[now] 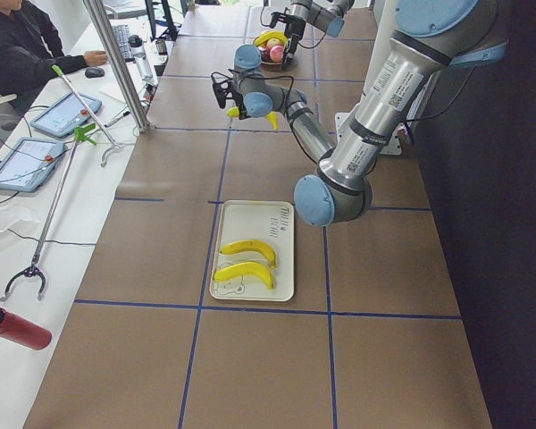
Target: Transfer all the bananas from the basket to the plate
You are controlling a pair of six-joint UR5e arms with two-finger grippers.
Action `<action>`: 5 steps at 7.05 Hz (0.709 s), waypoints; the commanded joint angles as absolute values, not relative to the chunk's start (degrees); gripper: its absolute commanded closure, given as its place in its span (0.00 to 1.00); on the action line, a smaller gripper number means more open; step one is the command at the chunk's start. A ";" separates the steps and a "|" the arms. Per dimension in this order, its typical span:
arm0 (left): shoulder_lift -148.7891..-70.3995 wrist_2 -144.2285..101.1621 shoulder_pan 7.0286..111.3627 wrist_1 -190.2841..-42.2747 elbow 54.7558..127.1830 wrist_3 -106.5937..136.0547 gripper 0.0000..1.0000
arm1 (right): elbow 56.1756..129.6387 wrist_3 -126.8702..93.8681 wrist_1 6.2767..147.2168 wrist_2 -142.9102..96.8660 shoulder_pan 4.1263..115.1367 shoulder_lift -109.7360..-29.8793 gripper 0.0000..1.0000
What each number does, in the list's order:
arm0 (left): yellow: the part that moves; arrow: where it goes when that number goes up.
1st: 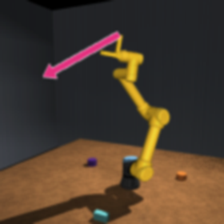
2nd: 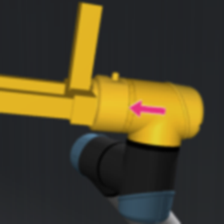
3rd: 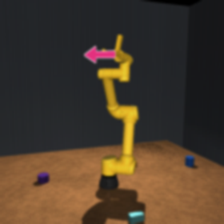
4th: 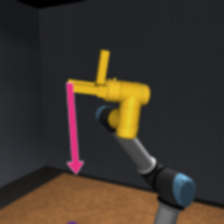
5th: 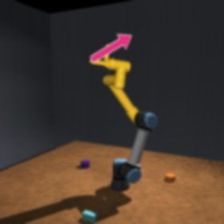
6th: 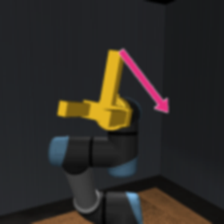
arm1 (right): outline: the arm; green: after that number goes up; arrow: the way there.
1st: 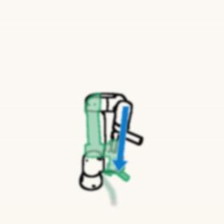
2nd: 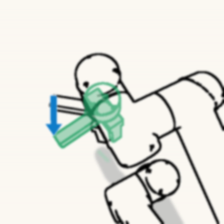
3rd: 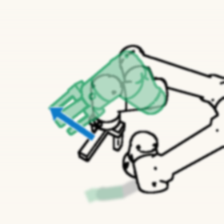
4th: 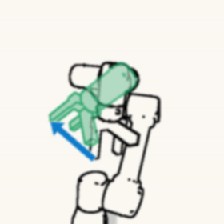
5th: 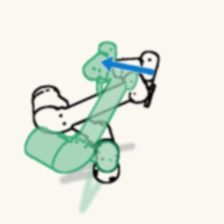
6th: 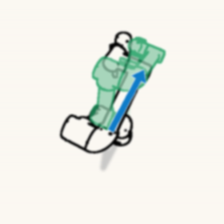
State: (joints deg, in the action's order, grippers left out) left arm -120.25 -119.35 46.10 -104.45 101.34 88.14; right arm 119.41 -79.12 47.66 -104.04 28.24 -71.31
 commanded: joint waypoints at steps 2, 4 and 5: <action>-106.30 -118.83 52.19 -97.82 102.74 71.31 1.00 | 119.79 -79.28 47.81 -103.80 28.39 -72.42 0.00; -99.08 -114.80 52.03 -98.26 101.44 69.52 1.00 | 119.71 -79.28 47.90 -103.45 28.30 -72.60 0.00; -97.23 -114.79 51.86 -98.35 100.99 69.43 1.00 | 119.71 -79.28 47.99 -103.45 28.30 -72.60 0.00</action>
State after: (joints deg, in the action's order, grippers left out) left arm -100.11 -115.60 51.95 -98.21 101.65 69.89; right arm 119.71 -79.28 47.89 -103.52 28.33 -72.55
